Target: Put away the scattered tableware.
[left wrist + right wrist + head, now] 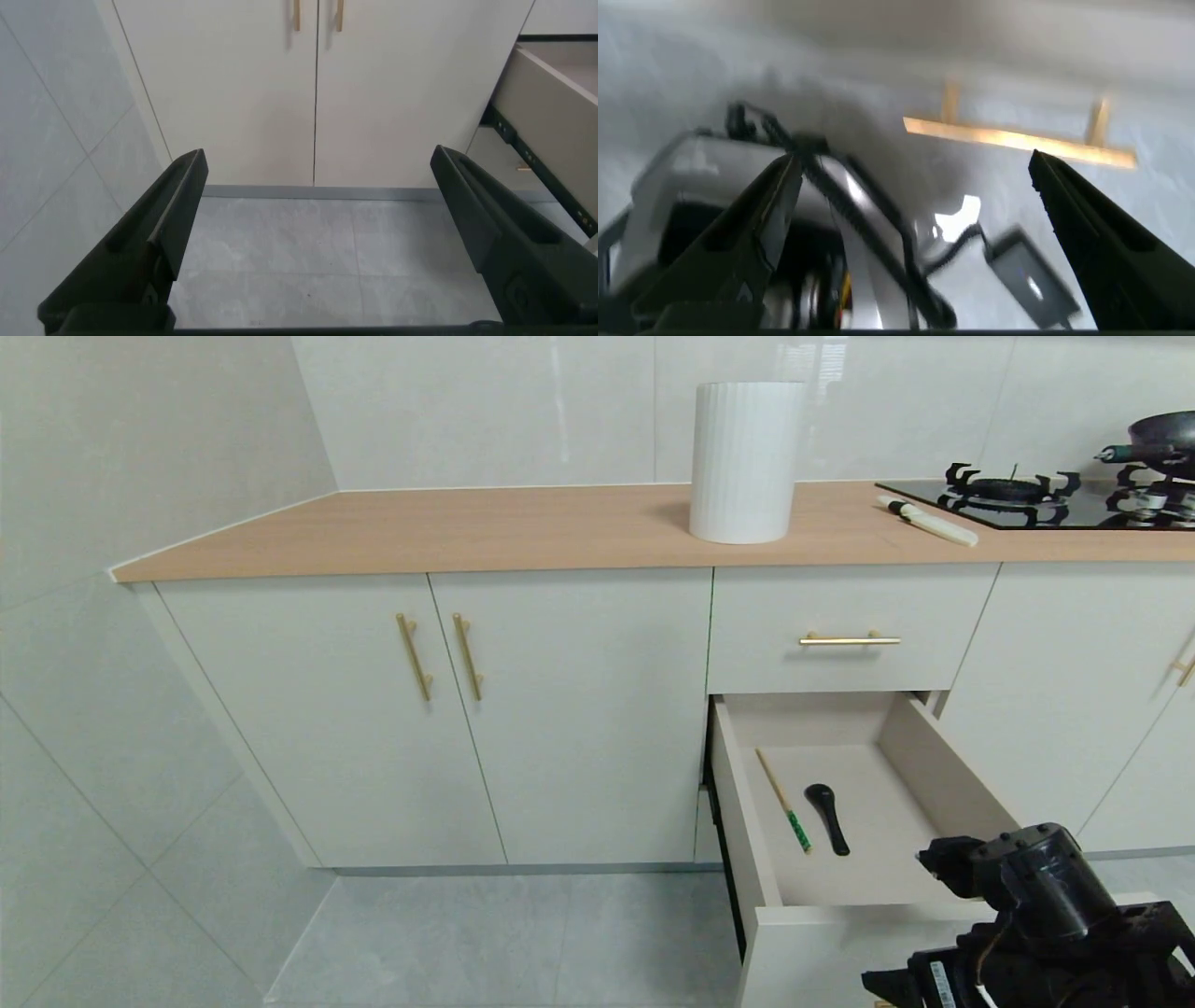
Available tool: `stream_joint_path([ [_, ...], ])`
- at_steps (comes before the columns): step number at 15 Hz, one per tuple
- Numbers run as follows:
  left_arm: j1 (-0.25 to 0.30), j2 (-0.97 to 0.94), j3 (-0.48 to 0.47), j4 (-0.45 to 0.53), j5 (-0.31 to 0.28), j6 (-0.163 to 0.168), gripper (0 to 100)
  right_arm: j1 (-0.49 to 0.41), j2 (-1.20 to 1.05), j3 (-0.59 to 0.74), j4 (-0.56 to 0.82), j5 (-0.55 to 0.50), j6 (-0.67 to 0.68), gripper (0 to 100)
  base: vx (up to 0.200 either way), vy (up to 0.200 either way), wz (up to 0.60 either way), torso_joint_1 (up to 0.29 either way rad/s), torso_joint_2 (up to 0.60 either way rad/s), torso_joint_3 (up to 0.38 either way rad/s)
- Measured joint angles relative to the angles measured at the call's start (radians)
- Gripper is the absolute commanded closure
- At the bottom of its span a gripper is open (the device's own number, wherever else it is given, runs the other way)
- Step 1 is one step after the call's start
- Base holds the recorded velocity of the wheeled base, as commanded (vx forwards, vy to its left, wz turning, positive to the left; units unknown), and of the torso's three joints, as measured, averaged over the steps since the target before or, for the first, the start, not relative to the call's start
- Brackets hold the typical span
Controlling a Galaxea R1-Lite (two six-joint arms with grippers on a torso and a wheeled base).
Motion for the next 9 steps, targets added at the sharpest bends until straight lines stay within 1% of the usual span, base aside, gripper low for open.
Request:
stream_joint_path([
  [1,0.0,0.0,0.0,0.0,0.0,0.0,0,-0.002,0.024,0.0,-0.052,-0.009,0.0,0,0.0,0.0,0.0,0.0,0.0,0.0],
  [3,0.0,0.0,0.0,0.0,0.0,0.0,0,-0.016,0.068,0.0,-0.114,-0.023,-0.006,0,0.0,0.0,0.0,0.0,0.0,0.0],
  [6,0.0,0.0,0.0,0.0,0.0,0.0,0,-0.068,0.124,-0.016,-0.217,-0.029,-0.049,0,0.0,0.0,0.0,0.0,0.0,0.0],
  [9,0.0,0.0,0.0,0.0,0.0,0.0,0,-0.146,0.161,-0.042,-0.282,-0.02,-0.164,0,0.0,0.0,0.0,0.0,0.0,0.0],
])
